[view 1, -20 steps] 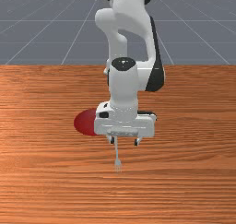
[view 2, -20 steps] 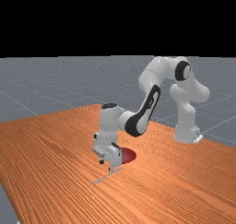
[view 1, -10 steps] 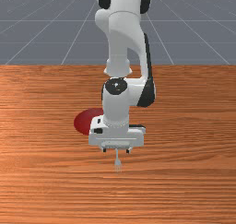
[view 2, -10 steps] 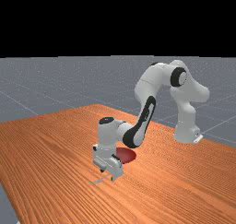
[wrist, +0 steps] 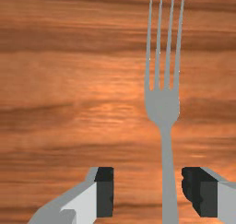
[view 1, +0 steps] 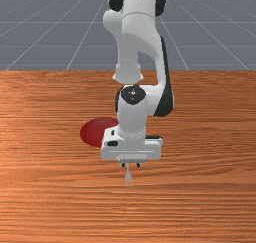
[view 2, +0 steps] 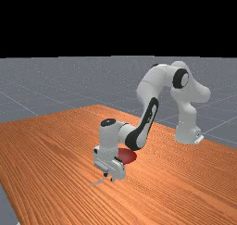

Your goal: Put the fork on the plate

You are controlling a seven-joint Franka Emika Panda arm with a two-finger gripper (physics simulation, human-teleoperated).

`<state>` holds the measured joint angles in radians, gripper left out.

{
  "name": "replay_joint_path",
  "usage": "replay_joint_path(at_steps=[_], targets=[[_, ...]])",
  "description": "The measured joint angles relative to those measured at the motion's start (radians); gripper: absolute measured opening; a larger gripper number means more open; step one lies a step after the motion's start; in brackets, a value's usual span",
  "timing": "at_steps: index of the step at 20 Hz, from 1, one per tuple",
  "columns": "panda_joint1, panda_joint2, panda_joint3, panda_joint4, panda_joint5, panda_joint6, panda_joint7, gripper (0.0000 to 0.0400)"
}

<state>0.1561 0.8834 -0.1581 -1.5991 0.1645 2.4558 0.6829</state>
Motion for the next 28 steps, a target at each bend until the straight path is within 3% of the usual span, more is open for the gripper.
replay_joint_path(at_steps=[2,5,8,16,20,24,28], targets=[[0.003,-0.006,-0.002,-0.015,0.004,0.021,0.006,0.021],[0.002,-0.054,0.001,-0.108,0.014,0.051,0.003,0.0131],[-0.002,-0.097,-0.001,-0.186,0.018,0.063,-0.004,0.0097],[-0.007,-0.1,0.003,-0.164,0.022,0.059,-0.005,0.0087],[-0.007,-0.204,0.005,-0.155,0.033,0.041,-0.007,0.0087],[-0.04,-0.411,-0.032,-0.478,0.026,0.07,-0.069,0.0087],[-0.098,-0.405,-0.099,-0.653,-0.022,0.141,-0.14,0.0087]])
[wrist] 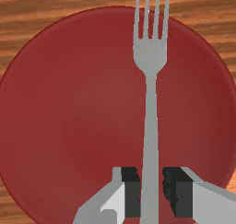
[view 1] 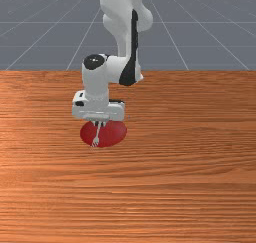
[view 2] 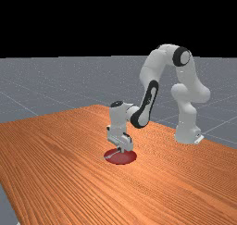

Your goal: Put the fork on the plate

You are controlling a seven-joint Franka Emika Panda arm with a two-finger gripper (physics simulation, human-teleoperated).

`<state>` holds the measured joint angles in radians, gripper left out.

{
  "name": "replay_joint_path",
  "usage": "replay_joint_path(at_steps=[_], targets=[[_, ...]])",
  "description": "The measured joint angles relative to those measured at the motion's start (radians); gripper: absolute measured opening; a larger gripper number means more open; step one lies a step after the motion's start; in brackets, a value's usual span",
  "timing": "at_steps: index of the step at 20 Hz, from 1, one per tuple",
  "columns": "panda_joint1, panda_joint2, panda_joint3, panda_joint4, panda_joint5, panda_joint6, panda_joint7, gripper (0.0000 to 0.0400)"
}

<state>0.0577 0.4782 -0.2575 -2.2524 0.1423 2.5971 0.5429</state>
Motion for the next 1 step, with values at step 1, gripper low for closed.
replay_joint_path(at_steps=[1], targets=[[-0.005,0.007,-0.011,-0.031,-0.009,0.026,-0.005,0.0088]])
